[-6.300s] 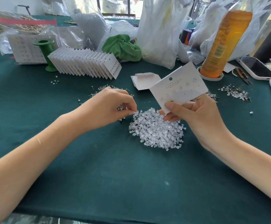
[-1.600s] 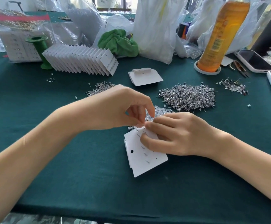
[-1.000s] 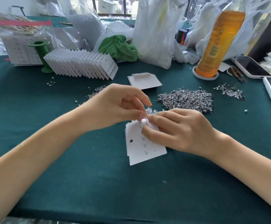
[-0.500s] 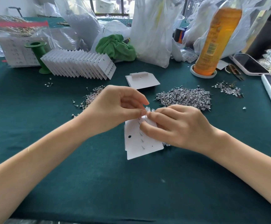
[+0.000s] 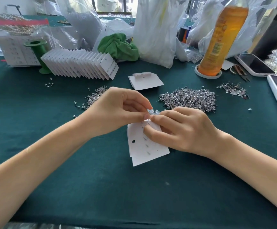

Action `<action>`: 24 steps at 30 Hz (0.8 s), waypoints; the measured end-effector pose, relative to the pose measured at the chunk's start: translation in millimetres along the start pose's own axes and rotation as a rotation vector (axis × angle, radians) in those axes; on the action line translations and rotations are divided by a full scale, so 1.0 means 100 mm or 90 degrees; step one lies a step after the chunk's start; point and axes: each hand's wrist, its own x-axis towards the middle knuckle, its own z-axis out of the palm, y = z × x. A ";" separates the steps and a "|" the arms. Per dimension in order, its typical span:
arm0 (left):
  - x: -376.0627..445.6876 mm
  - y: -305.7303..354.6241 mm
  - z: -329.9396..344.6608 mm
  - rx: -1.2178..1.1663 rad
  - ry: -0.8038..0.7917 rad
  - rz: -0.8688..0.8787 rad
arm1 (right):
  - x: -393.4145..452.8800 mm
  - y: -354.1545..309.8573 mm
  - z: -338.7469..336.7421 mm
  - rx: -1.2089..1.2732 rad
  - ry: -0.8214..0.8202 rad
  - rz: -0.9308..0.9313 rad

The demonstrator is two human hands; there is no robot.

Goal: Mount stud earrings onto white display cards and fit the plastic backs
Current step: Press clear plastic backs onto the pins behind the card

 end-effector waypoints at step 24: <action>0.01 0.00 -0.02 0.007 -0.073 -0.006 | -0.05 0.03 0.01 0.013 0.016 -0.020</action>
